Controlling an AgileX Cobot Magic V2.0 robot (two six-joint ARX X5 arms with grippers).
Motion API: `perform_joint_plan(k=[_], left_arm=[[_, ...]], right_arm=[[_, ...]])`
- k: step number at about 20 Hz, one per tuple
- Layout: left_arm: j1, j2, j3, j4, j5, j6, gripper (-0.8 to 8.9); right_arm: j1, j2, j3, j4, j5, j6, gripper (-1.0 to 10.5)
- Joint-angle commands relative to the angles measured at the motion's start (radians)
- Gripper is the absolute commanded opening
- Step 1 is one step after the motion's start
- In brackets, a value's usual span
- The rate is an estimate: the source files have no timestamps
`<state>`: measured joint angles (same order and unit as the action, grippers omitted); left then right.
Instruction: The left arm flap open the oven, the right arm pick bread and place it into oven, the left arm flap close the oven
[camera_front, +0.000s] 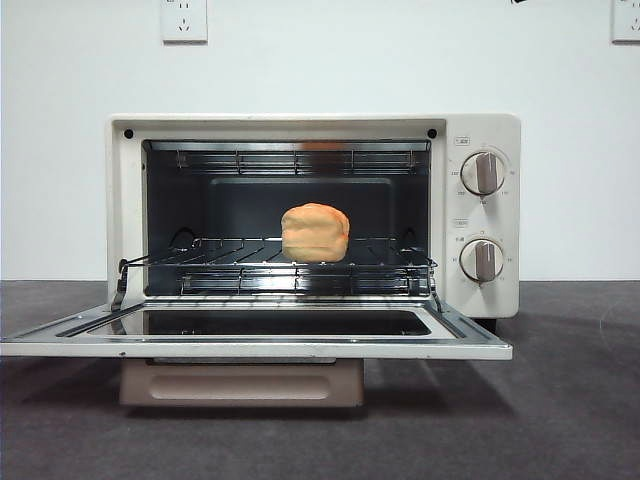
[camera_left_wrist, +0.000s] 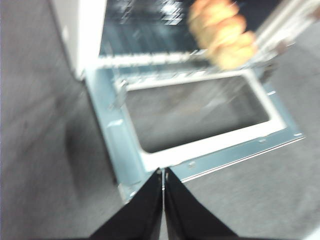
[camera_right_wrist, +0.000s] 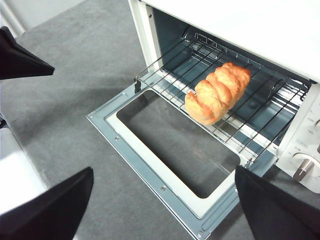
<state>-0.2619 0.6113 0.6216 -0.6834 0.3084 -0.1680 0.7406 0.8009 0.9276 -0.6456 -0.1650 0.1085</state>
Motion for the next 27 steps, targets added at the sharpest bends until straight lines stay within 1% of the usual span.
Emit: perform_joint_plan(k=[1,2,7,10,13,15,19,21,27], left_arm=[[0.002,0.087,0.005,0.019,-0.079,-0.006,0.12],[0.009,0.142,0.005,0.035,-0.106,-0.006,0.12],[0.062,0.415,0.005,0.214,-0.092,-0.013,0.12],[0.087,0.575,0.005,0.284,-0.021,-0.011,0.12],[0.088,0.684,0.005,0.357,0.05,-0.009,0.12],[0.088,0.734,0.005,0.387,0.09,-0.009,0.12],[0.089,0.8,0.005,0.393,0.097,-0.003,0.12],[0.089,0.807,0.005,0.4,0.129,-0.001,0.12],[0.114,0.805,0.006,0.459,0.299,-0.008,0.12]], right_arm=[[0.009,0.008,0.009,0.002,-0.003,-0.003,4.5],[0.009,0.008,0.009,0.002,-0.003,-0.003,4.5],[0.009,0.007,0.009,0.001,-0.003,0.006,4.5],[0.009,0.007,0.009,0.0,-0.003,0.006,4.5],[0.009,0.007,0.009,0.001,-0.003,0.006,4.5],[0.009,0.007,0.009,0.001,-0.003,0.006,4.5],[0.009,0.007,0.009,0.001,-0.003,0.006,4.5],[0.009,0.007,0.009,0.001,-0.003,0.006,4.5],[0.009,0.007,0.009,0.001,0.002,0.006,4.5]])
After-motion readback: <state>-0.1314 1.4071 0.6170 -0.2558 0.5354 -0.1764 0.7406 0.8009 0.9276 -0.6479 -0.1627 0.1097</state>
